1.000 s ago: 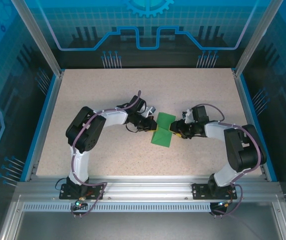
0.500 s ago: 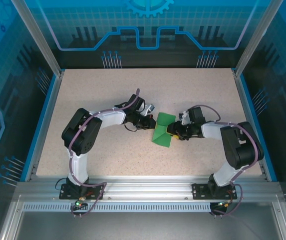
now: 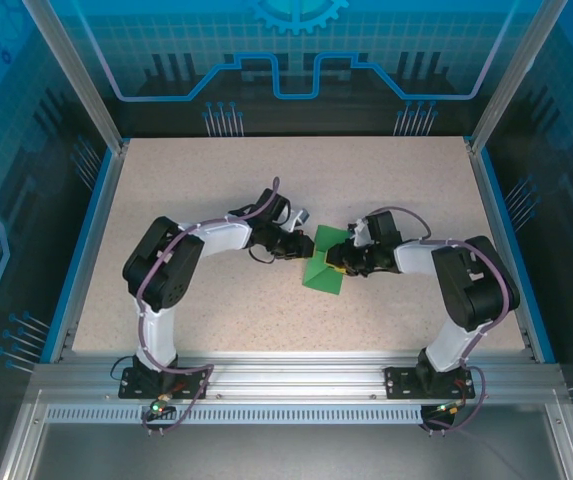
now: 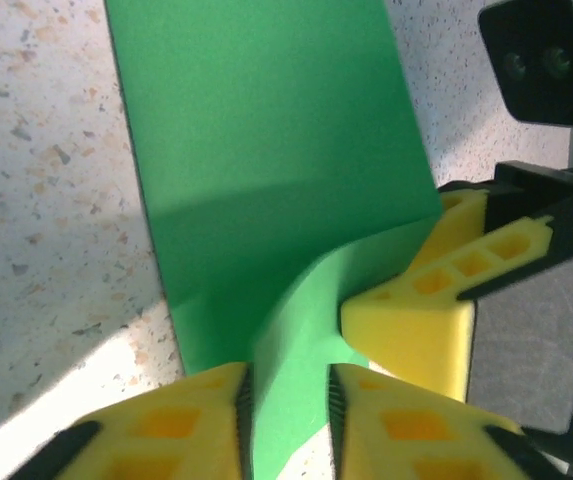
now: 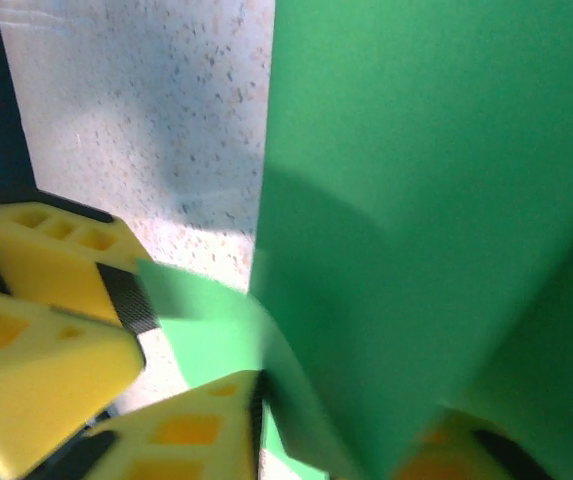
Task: Fold a paper plane with a square sheet of paper (fold left side to right side)
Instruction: Turn over the paper at the center of the table.
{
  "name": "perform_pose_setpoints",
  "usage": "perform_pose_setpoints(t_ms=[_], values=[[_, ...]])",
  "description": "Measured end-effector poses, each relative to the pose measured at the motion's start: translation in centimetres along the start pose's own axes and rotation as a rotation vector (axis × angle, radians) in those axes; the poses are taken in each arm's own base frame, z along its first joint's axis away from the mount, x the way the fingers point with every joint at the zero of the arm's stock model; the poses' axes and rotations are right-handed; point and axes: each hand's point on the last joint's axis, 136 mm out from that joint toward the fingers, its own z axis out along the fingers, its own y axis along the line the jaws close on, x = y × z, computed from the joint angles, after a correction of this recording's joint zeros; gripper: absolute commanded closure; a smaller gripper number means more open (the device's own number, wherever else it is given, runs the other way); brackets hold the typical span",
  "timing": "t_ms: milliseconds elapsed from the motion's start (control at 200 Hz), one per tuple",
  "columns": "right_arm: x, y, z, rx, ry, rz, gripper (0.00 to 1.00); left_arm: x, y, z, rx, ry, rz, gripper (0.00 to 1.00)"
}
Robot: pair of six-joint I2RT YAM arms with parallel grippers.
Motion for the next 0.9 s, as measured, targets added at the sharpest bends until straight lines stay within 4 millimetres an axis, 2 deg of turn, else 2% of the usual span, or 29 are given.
perform_pose_setpoints(t_ms=[150, 300, 525, 635, 760, 900], values=[[-0.2, 0.4, -0.2, -0.006, -0.006, -0.016, 0.92, 0.0, -0.1, -2.5, 0.011, -0.053, -0.017, 0.44], [-0.7, 2.2, -1.8, -0.02, -0.048, -0.094, 0.93, -1.6, -0.6, -8.3, 0.046, -0.213, -0.041, 0.3], [-3.2, 8.7, -7.3, -0.116, -0.222, -0.333, 0.93, -3.6, -3.1, -17.9, 0.127, -0.489, -0.015, 0.1], [-4.0, 12.1, -10.1, -0.18, -0.288, -0.443, 0.93, -3.9, -5.5, -21.5, 0.192, -0.574, 0.038, 0.07], [-4.0, 16.4, -12.6, -0.275, -0.314, -0.568, 0.93, -3.3, -8.9, -23.6, 0.294, -0.589, 0.129, 0.06], [-3.4, 21.1, -15.4, -0.388, -0.33, -0.702, 0.92, -2.7, -11.6, -24.5, 0.388, -0.558, 0.204, 0.05]])
